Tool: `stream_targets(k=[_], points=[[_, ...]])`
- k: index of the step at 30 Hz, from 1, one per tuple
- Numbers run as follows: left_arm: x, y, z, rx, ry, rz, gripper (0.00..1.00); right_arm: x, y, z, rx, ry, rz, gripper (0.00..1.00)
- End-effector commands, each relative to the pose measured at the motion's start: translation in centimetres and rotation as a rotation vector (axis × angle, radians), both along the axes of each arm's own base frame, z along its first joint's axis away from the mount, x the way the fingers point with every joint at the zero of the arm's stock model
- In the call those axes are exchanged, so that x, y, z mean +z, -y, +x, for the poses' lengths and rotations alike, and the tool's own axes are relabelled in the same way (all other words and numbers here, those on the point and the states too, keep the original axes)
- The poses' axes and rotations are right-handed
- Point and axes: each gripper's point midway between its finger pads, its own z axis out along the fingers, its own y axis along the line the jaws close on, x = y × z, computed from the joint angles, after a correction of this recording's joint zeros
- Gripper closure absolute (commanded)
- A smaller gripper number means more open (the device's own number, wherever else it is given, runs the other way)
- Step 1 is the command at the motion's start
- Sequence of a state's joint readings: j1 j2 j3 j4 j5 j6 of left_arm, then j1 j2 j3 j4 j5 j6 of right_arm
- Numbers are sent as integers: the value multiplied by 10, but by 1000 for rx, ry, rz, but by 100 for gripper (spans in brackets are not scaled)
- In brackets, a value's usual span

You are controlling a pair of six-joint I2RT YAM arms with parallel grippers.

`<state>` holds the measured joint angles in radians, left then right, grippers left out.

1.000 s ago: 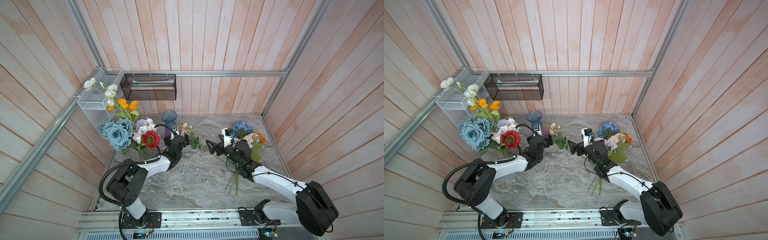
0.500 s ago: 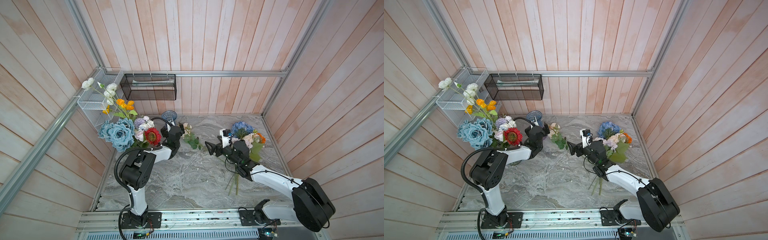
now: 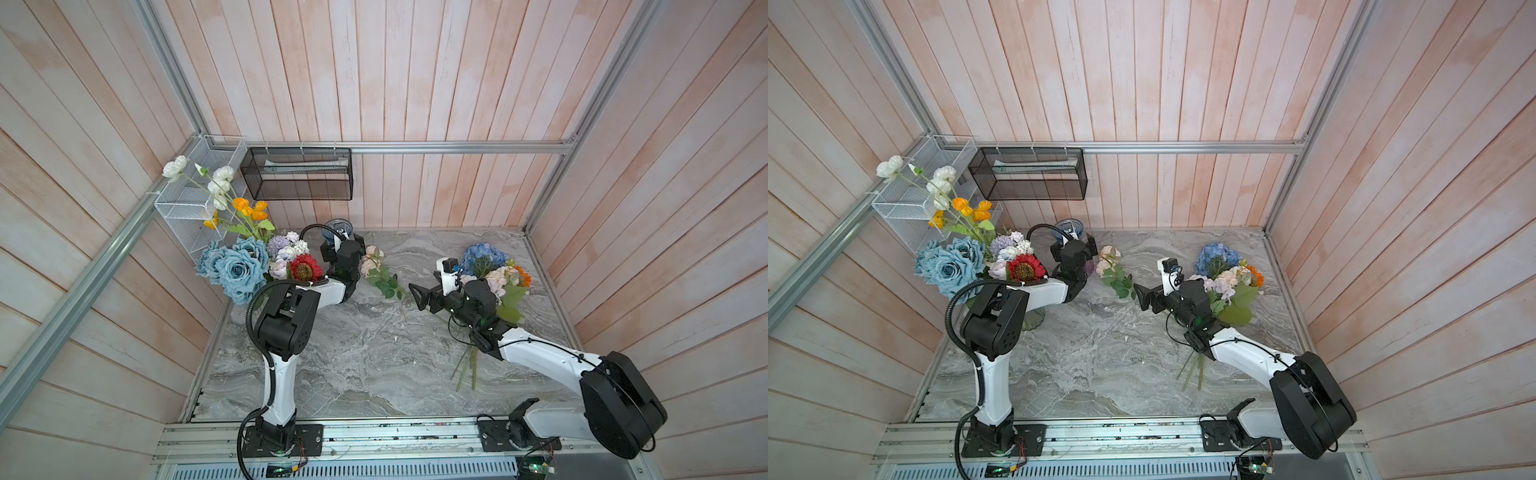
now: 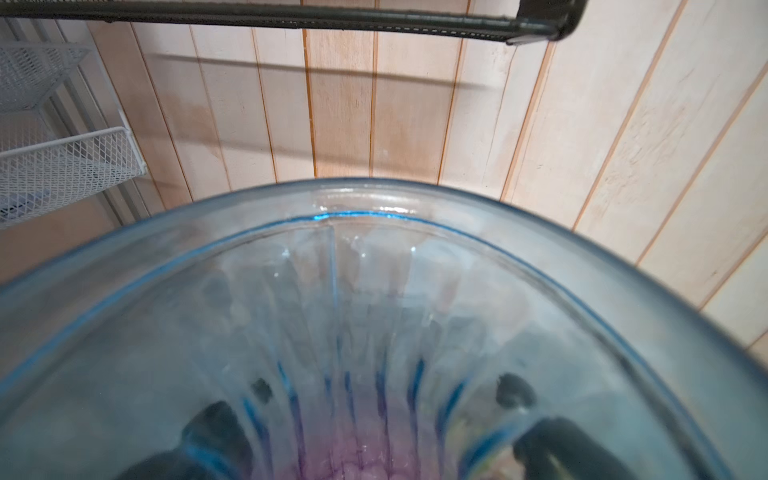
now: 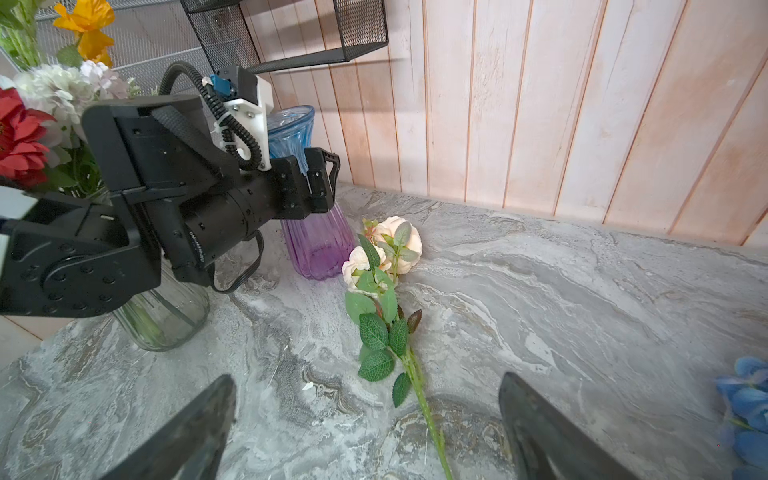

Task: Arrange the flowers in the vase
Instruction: 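Move the left gripper to the blue-purple vase and reach into its rim, then grip the rim of the blue-purple vase with the left gripper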

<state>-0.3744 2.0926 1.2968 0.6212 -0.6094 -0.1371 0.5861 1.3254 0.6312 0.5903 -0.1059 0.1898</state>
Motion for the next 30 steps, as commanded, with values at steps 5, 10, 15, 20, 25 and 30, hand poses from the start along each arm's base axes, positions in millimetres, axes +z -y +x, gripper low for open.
stream_targets(k=[5,10,15,20,25,30], points=[[0,-8,21,0,7,29,2,4,-1,9,-9,15,-20,2],[-10,-12,30,12,-16,38,0,7,0,10,-19,24,-23,2],[-20,-29,36,82,-53,24,0,5,-1,12,-19,18,-31,2],[-26,-46,41,160,-82,-14,0,7,-4,13,-8,18,-26,2],[-27,-47,45,169,-77,5,2,5,-4,13,-9,16,-32,2],[-29,-42,56,134,-82,63,2,3,-3,13,-13,13,-37,2]])
